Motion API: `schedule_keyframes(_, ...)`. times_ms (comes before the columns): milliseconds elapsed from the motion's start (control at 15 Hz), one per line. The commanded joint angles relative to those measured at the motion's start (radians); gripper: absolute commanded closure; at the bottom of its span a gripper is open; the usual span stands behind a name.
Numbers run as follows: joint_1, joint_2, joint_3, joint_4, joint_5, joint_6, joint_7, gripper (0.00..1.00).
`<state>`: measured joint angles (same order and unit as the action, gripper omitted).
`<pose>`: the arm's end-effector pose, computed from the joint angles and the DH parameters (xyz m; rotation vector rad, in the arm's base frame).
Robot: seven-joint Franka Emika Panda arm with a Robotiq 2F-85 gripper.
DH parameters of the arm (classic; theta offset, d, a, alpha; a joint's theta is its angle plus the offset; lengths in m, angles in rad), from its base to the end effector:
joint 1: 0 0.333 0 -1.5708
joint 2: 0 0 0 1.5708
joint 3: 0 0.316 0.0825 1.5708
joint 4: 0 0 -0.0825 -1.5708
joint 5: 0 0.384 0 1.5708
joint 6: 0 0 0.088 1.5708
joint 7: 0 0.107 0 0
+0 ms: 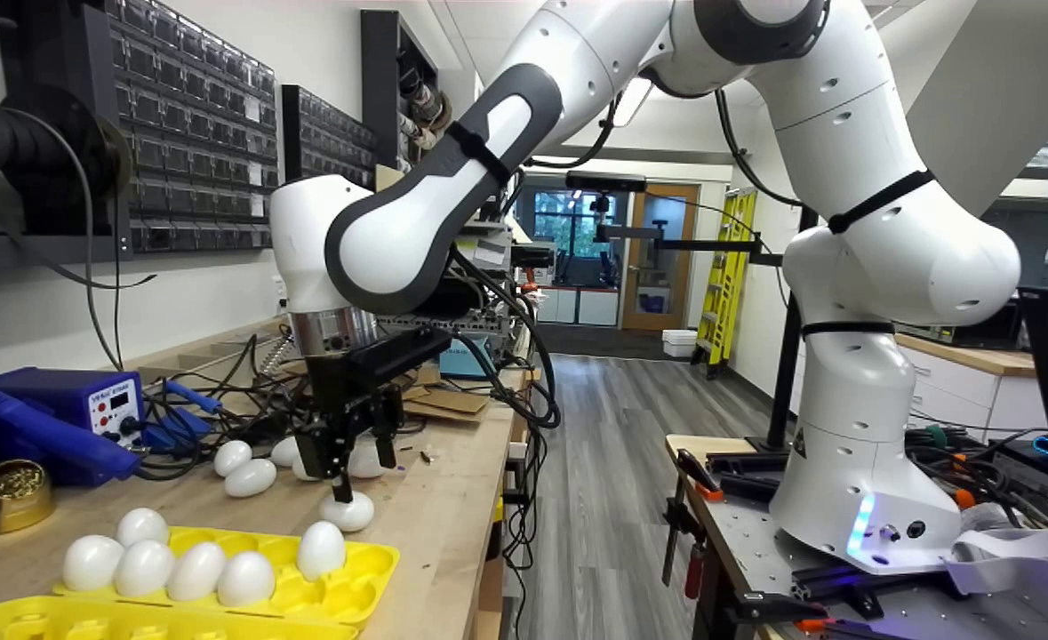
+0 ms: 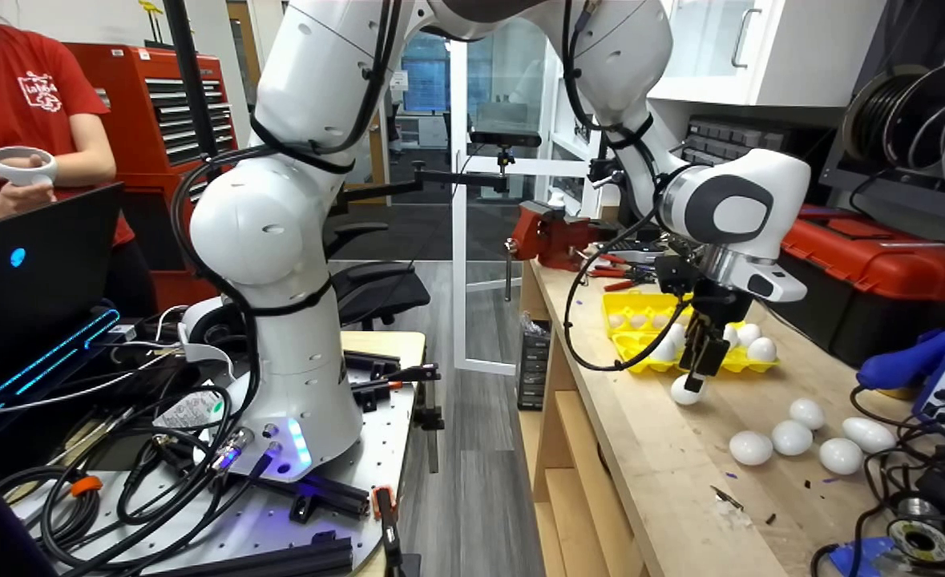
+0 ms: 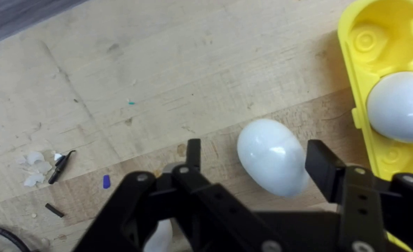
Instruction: Take an egg from the tray and place it on the counter
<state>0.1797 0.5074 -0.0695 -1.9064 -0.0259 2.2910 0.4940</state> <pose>0.6132 0.0689 0.2210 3.0023 -0.5445 -0.1538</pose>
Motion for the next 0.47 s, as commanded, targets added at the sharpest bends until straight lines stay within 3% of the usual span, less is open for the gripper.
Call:
schedule_keyframes(0, 0.001, -0.027, -0.005, -0.002, -0.011, -0.019, 0.022, 0.00)
schedule_keyframes(400, -0.005, -0.011, 0.004, 0.008, -0.004, -0.002, 0.002, 0.00)
